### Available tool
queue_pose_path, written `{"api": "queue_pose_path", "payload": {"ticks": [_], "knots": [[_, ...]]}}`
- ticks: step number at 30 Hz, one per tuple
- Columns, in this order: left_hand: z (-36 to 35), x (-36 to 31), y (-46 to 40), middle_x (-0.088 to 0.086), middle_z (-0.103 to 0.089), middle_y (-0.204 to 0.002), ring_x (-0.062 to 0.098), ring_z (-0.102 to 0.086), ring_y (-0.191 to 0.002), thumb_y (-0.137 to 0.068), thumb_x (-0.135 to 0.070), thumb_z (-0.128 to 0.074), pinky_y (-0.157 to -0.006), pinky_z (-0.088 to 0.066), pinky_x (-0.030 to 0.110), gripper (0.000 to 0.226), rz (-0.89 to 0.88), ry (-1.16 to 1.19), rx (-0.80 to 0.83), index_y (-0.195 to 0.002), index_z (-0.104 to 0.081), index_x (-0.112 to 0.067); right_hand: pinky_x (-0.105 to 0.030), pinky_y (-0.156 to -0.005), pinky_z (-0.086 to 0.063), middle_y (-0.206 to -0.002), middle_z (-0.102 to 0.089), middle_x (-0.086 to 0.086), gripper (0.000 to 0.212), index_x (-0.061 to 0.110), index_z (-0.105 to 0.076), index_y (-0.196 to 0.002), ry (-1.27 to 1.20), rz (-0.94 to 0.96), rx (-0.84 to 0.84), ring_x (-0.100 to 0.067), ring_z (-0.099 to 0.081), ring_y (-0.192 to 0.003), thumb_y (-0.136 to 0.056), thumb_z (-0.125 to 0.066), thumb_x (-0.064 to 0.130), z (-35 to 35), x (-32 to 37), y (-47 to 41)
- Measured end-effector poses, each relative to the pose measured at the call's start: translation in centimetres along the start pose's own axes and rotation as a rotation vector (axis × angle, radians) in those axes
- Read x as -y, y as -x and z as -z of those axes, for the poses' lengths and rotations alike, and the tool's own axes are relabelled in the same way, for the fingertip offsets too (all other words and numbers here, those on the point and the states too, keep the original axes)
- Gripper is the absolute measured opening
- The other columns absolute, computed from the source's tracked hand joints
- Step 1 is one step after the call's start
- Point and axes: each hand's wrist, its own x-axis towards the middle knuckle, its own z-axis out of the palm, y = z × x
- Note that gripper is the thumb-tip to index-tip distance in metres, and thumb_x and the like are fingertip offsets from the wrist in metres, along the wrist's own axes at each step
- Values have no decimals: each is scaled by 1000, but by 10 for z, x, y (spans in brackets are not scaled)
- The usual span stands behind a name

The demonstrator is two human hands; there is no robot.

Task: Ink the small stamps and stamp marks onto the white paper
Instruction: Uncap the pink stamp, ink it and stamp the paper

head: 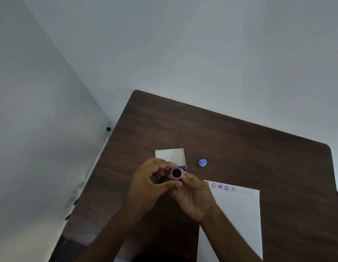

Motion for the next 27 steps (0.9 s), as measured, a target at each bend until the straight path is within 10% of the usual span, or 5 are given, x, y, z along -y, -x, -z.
{"api": "queue_pose_path", "payload": {"ticks": [4, 11, 17, 27], "knots": [[-1, 5, -1, -22, -58, -92, -11, -58, -95, -62, -35, -80, -78, -41, -3, 39, 11, -29, -23, -85, -61, -61, -42, -92, -52, -116, -64, -24, 35, -4, -58, -122, -1, -15, -11, -17, -63, -76, -89, -53, 9, 3, -2, 1], [2, 13, -5, -23, -52, -92, 5, -57, -87, -60, -57, -68, -70, -43, 8, 47, 0, -137, 3, -92, -45, -83, -42, -93, -50, -118, -62, -22, 41, -2, -57, -125, 37, -34, -4, -22, -55, -95, -86, -64, 12, 6, -3, -3], [-4, 30, -5, -21, -56, -97, -12, -53, -99, -63, -59, -69, -80, -40, -1, 41, 4, -81, 11, -97, -53, -74, -37, -86, -54, -118, -65, -20, 43, 0, -64, -116, 130, 9, -29, -25, -64, -98, -77, -76, 15, 13, 2, -5], [-20, 107, 20, -19, -56, -117, 1, -49, -110, -71, -40, -80, -97, -46, 32, 70, 235, -380, 146, -132, -47, -42, -17, -68, -47, -85, -69, 10, 17, 26, -66, -96, 1422, 105, -633, -8, -64, -79, -85, -65, 39, 55, 9, -18]]}}
